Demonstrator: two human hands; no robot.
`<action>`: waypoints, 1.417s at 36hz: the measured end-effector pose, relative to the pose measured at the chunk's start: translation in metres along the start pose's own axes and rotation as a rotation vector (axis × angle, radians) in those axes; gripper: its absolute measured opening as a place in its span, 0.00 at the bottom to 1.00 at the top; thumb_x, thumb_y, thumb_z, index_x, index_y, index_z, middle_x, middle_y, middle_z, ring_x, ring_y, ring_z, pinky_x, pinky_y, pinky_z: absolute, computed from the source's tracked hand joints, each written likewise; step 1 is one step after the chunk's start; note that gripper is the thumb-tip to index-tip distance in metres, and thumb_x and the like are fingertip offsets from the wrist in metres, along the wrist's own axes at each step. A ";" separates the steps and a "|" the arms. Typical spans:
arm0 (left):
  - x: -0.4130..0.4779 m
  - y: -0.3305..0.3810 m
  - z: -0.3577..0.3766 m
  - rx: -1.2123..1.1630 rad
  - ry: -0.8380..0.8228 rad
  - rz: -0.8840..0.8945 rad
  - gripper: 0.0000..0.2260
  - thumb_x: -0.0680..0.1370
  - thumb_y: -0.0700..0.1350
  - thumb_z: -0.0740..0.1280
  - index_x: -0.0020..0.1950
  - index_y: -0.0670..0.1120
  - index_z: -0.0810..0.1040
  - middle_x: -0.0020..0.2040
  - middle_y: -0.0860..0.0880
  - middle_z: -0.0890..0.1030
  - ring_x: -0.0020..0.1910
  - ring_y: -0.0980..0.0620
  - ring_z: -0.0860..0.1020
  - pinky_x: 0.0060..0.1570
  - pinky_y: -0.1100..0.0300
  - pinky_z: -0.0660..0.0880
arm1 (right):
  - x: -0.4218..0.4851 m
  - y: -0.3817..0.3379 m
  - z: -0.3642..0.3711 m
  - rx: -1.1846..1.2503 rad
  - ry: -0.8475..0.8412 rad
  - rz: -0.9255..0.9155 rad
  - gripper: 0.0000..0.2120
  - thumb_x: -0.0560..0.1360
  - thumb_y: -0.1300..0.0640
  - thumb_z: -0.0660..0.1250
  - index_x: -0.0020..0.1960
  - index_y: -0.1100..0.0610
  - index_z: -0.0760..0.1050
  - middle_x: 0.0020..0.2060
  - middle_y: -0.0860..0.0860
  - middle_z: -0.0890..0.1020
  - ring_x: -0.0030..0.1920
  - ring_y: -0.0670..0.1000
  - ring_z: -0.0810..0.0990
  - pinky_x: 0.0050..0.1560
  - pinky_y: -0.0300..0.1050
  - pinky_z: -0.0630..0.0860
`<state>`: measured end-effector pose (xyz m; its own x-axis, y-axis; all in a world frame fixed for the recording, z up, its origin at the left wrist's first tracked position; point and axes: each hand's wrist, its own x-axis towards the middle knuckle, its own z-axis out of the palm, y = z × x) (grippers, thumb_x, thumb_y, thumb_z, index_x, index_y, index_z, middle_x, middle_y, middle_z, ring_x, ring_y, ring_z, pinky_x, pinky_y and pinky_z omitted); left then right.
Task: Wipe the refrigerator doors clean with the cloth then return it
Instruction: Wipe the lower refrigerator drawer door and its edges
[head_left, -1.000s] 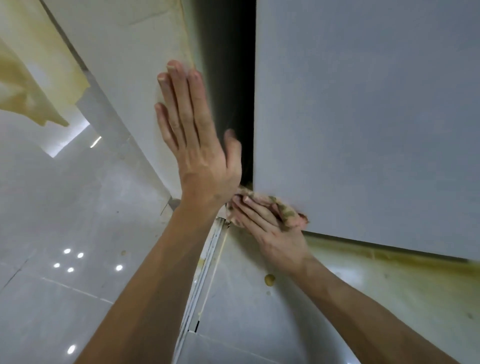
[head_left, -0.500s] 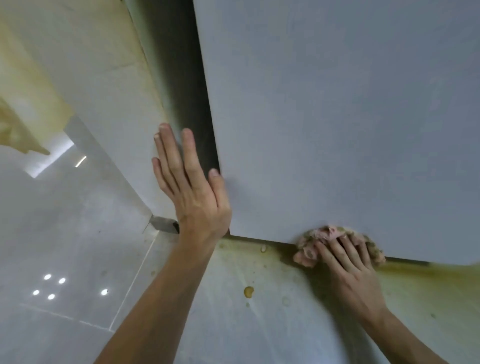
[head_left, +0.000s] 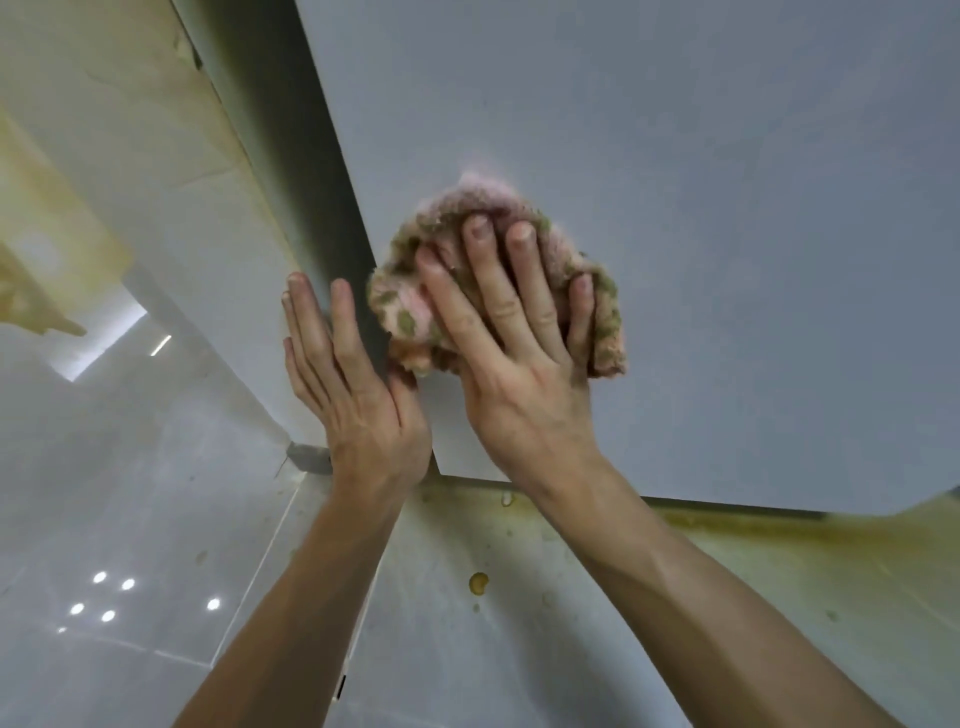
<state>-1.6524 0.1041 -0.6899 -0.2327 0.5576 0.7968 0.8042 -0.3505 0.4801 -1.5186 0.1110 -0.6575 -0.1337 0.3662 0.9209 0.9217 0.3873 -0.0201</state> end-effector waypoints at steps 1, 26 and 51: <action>0.001 -0.001 -0.001 0.000 0.000 -0.002 0.28 0.82 0.35 0.60 0.82 0.36 0.57 0.83 0.34 0.55 0.84 0.34 0.54 0.79 0.32 0.55 | -0.004 -0.002 0.002 0.011 -0.002 -0.008 0.24 0.88 0.58 0.59 0.82 0.50 0.63 0.84 0.49 0.59 0.84 0.48 0.43 0.82 0.52 0.36; 0.034 0.028 -0.028 0.009 -0.027 0.020 0.28 0.83 0.37 0.59 0.83 0.44 0.59 0.85 0.39 0.56 0.85 0.39 0.53 0.83 0.41 0.45 | 0.083 0.002 -0.043 0.094 -0.022 -0.080 0.26 0.85 0.62 0.60 0.82 0.54 0.65 0.82 0.52 0.61 0.84 0.51 0.51 0.82 0.54 0.41; 0.024 0.050 -0.018 0.002 -0.146 0.155 0.34 0.81 0.38 0.63 0.86 0.47 0.53 0.86 0.43 0.48 0.85 0.41 0.50 0.79 0.34 0.58 | -0.059 0.128 -0.083 -0.021 -0.388 -0.342 0.35 0.73 0.69 0.55 0.80 0.55 0.67 0.81 0.50 0.64 0.84 0.48 0.52 0.84 0.48 0.46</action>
<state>-1.6276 0.0865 -0.6404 -0.0244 0.6006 0.7992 0.8252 -0.4392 0.3552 -1.3623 0.0692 -0.6822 -0.5501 0.5100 0.6613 0.8084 0.5239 0.2683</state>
